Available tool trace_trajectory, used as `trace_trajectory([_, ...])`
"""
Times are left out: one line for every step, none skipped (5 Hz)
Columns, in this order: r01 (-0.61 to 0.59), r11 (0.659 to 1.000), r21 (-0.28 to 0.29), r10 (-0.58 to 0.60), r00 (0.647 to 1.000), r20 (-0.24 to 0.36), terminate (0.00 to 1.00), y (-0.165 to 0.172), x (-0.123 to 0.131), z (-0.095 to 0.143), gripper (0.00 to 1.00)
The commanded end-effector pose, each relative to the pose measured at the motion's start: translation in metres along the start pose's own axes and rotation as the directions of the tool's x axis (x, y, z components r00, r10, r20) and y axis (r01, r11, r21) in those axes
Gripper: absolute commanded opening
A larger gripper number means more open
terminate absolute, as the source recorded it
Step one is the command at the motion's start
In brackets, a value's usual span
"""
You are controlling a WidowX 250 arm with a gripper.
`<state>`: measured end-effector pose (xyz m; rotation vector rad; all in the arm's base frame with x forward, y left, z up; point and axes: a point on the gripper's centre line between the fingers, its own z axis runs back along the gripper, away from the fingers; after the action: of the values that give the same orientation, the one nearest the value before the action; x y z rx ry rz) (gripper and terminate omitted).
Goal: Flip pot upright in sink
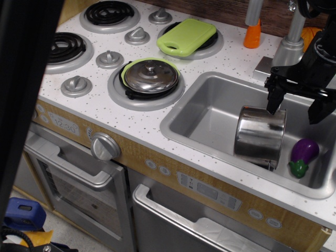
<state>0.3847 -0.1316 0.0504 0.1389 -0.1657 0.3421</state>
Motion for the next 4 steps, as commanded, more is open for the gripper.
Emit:
trace_trajectory([0.000, 1.000, 0.000, 0.000, 1.000, 0.000, 0.00, 0.000, 0.000, 0.000, 1.00])
trace_trajectory([-0.014, 0.999, 0.049, 0.013, 1.000, 0.011, 0.00, -0.009, -0.002, -0.004, 1.00])
trace_trajectory([0.006, 0.981, 0.191, -0.019, 0.998, 0.065, 0.00, -0.022, -0.003, -0.016, 1.00])
trace_trajectory([0.023, 0.975, 0.222, -0.040, 0.997, 0.071, 0.00, -0.019, -0.002, -0.021, 1.00])
